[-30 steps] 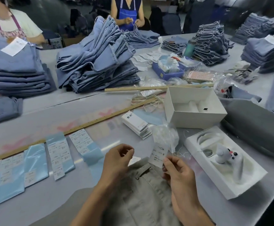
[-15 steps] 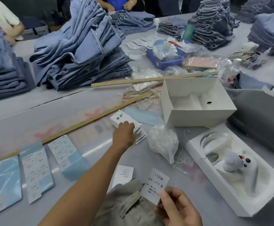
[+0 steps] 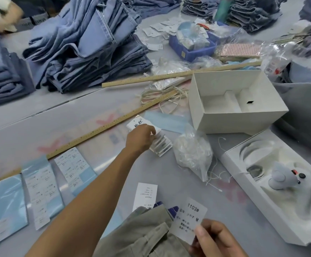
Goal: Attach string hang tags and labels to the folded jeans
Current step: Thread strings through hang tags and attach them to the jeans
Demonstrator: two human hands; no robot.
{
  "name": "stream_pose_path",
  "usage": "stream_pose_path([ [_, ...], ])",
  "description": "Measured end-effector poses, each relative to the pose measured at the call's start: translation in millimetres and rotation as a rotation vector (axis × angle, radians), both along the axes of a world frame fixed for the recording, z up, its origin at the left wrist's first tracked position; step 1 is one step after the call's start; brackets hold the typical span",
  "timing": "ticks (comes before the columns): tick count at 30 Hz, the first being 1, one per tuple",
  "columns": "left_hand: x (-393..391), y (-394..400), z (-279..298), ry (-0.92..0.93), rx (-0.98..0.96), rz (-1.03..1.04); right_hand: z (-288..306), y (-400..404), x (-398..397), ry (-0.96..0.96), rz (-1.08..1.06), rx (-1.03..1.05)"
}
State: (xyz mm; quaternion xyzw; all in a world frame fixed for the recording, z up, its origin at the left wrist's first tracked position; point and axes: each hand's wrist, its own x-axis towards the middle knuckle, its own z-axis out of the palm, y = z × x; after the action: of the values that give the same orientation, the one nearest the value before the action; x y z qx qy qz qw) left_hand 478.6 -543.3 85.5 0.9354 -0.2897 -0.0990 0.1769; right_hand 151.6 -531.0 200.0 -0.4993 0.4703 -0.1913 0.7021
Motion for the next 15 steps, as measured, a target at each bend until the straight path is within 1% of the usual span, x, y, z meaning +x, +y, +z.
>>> stream_pose_path([
  [4,-5,5,4,-0.191,-0.042,0.066,-3,1,1,-0.001,-0.006,0.021],
  [7,-5,7,6,-0.221,-0.038,0.090,-3,-1,0,0.002,0.002,0.024],
  [10,-3,7,11,-0.155,-0.057,0.133,-3,-2,-2,-0.010,0.003,0.031],
  [13,0,7,17,0.003,-0.159,0.251,-6,-3,-3,-0.015,-0.004,0.015],
  [15,0,9,21,0.133,-0.276,0.328,-7,-3,-4,-0.023,-0.014,0.009],
])
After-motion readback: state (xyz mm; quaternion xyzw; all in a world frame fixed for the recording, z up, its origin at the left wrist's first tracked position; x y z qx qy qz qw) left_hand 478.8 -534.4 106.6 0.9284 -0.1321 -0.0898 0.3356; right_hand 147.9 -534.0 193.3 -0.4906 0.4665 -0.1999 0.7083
